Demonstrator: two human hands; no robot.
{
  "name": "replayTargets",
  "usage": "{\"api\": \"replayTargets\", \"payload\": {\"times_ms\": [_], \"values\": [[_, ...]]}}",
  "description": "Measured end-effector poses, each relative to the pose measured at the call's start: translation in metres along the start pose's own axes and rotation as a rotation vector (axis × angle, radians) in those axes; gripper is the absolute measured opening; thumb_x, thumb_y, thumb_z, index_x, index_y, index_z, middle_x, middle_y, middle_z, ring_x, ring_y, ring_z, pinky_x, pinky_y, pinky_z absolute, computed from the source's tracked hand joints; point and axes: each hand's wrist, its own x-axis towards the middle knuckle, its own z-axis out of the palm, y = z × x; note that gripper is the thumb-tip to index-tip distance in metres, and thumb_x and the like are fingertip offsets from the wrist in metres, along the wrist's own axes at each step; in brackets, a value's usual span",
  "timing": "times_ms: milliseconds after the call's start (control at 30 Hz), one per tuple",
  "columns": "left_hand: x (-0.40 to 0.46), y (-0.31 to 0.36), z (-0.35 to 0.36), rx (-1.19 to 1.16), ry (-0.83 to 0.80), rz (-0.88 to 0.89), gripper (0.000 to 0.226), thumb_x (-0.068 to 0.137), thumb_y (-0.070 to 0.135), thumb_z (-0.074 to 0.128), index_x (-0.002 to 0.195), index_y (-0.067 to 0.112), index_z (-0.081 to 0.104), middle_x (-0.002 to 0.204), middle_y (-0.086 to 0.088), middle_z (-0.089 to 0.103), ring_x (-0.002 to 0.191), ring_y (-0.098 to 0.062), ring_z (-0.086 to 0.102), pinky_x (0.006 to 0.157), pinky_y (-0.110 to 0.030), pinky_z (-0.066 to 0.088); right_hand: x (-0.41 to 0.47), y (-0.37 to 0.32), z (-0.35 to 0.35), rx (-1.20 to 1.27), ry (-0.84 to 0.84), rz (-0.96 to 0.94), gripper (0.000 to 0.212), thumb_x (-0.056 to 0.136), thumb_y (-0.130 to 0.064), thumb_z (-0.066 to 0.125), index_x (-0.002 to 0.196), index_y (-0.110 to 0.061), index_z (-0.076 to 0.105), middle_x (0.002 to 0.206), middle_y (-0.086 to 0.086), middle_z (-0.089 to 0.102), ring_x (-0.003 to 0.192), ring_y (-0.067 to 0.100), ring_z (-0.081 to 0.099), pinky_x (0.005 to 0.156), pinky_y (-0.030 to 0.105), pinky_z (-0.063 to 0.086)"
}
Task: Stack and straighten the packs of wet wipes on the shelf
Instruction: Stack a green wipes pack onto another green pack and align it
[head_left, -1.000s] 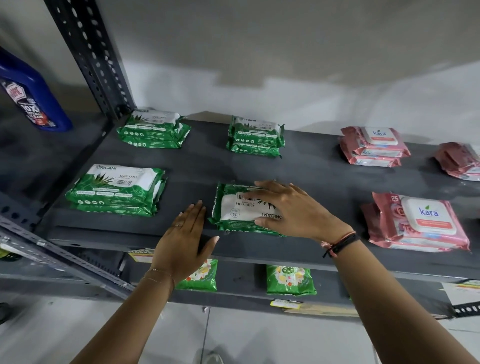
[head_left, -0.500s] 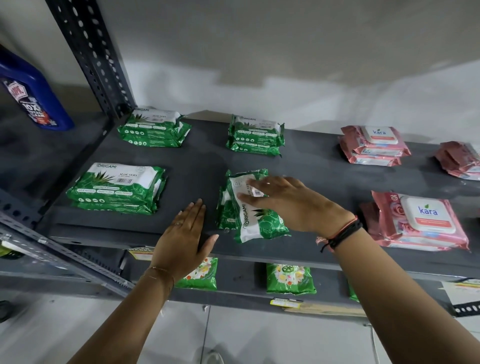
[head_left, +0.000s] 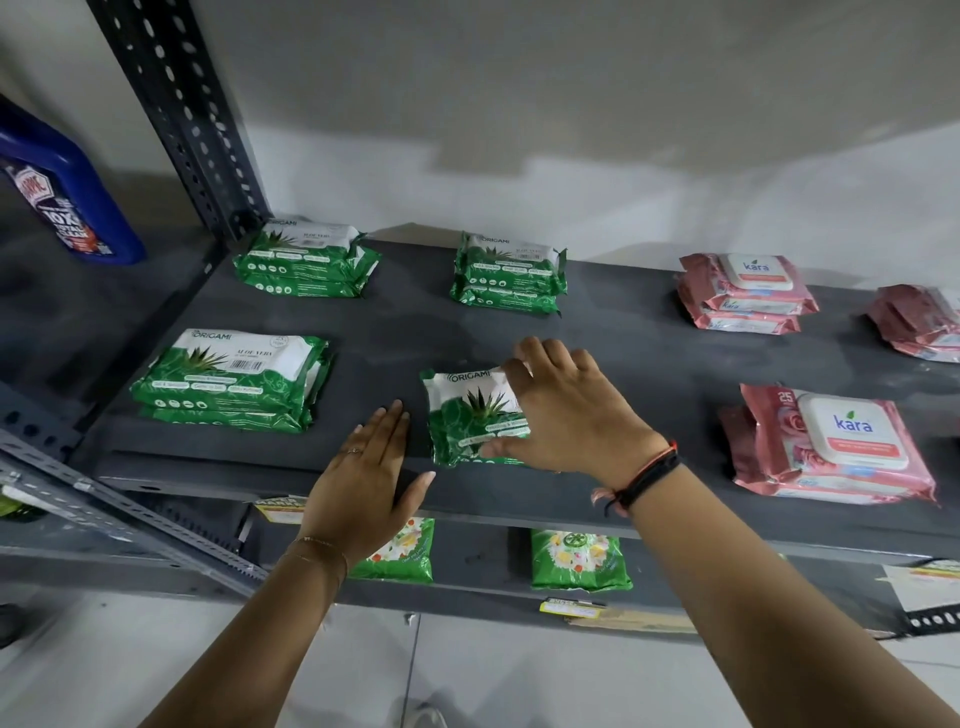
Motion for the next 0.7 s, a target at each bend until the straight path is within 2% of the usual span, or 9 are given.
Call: {"api": "replayTargets", "payload": {"times_ms": [67,133,233,333,533,700], "values": [[0.000,-0.001,0.001,-0.003,-0.003,0.002,0.079,0.093,0.057,0.013,0.129,-0.006,0.044,0.136,-0.020,0.042,0.123,-0.034,0.041,0.096,-0.046,0.034,-0.001,0.008,0.001,0.044,-0.093,-0.040,0.094,0.073,-0.053,0.062,0.142,-0.016,0.010,0.151,0.013,0.017,0.138,0.030,0.018,0.114,0.051,0.014],[0.000,-0.002,0.002,-0.005,-0.009,0.008,0.078,0.093,0.057,0.014,0.129,-0.006,0.043,0.137,-0.020,0.041,0.123,-0.033,0.040,0.097,-0.046,0.034,-0.001,0.014,0.002,0.064,-0.130,-0.072,0.094,0.075,-0.043,0.064,0.143,-0.023,0.003,0.154,0.007,0.017,0.140,0.026,0.017,0.115,0.052,0.007],[0.000,-0.003,0.002,-0.007,-0.016,0.011,0.078,0.093,0.056,0.013,0.129,-0.006,0.043,0.138,-0.020,0.041,0.124,-0.033,0.039,0.097,-0.046,0.033,0.002,0.017,0.005,0.071,-0.058,-0.060,0.087,0.075,-0.044,0.063,0.143,-0.024,0.011,0.146,0.005,0.035,0.133,0.026,0.032,0.113,0.047,0.019],[0.001,-0.003,0.003,-0.001,-0.011,0.014,0.078,0.093,0.056,0.013,0.130,-0.007,0.043,0.137,-0.021,0.041,0.123,-0.033,0.040,0.097,-0.046,0.032,0.002,0.015,0.008,0.064,-0.014,-0.037,0.086,0.073,-0.051,0.061,0.141,-0.023,0.017,0.140,0.006,0.043,0.126,0.027,0.039,0.107,0.044,0.028],[-0.001,-0.002,0.002,0.004,-0.007,0.013,0.079,0.093,0.057,0.013,0.129,-0.007,0.043,0.137,-0.021,0.041,0.123,-0.034,0.040,0.098,-0.046,0.031,0.001,0.016,0.011,0.071,0.013,-0.021,0.085,0.073,-0.054,0.060,0.141,-0.023,0.017,0.137,0.005,0.045,0.124,0.027,0.041,0.103,0.044,0.030],[0.000,-0.001,0.000,0.029,-0.016,0.031,0.079,0.093,0.056,0.013,0.129,-0.008,0.043,0.136,-0.022,0.041,0.123,-0.035,0.040,0.098,-0.046,0.027,0.001,0.018,0.013,0.094,0.005,-0.018,0.089,0.072,-0.055,0.060,0.142,-0.024,0.014,0.139,0.005,0.043,0.126,0.026,0.038,0.106,0.043,0.028]]}}
